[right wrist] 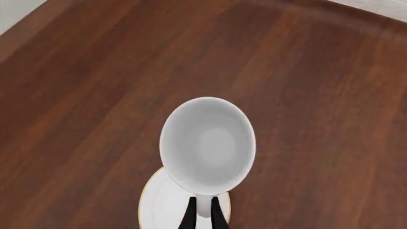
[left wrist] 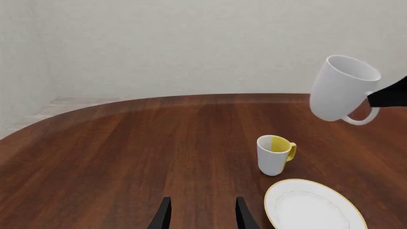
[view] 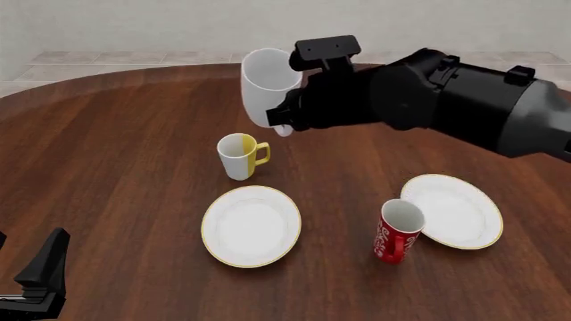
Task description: Put the white mug on the left plate.
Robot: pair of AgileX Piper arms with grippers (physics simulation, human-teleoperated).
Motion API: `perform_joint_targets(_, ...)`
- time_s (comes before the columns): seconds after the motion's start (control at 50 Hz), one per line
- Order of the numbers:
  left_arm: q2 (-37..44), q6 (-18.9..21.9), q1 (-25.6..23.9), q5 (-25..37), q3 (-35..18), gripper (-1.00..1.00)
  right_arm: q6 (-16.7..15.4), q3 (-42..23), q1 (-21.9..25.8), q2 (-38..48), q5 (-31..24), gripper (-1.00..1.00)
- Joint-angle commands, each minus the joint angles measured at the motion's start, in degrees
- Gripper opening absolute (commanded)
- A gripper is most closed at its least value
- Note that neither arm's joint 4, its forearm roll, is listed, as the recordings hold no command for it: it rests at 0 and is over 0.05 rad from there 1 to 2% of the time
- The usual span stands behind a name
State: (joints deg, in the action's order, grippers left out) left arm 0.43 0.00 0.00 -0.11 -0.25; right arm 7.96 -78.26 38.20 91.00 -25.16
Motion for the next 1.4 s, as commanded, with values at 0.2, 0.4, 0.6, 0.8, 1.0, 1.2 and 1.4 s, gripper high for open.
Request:
perform_joint_targets(0.2, 0.0, 0.0, 0.0, 0.0, 0.0, 1.0, 2.91, 3.92, 1.68, 1.06, 2.95, -1.0)
perform_joint_targets(0.4, 0.0, 0.0, 0.0, 0.0, 0.0, 1.0, 3.64, 4.94, 1.74, 1.06, 3.34, -1.0)
perform_joint_targets(0.6, 0.0, 0.0, 0.0, 0.0, 0.0, 1.0, 4.6, 6.11, 2.36, 1.25, 4.18, -1.0)
perform_joint_targets(0.8, 0.0, 0.0, 0.0, 0.0, 0.0, 1.0, 5.34, 7.26, 2.97, 1.24, 4.82, -1.0)
perform_joint_targets(1.0, 0.0, 0.0, 0.0, 0.0, 0.0, 1.0, 6.22, 8.5, 3.87, 1.57, 5.71, -1.0)
perform_joint_targets(1.2, 0.0, 0.0, 0.0, 0.0, 0.0, 1.0, 6.96, 10.29, 4.3, 1.88, 6.35, -1.0)
perform_joint_targets(1.4, 0.0, 0.0, 0.0, 0.0, 0.0, 1.0, 7.6, 11.37, 4.31, 1.58, 6.45, -1.0)
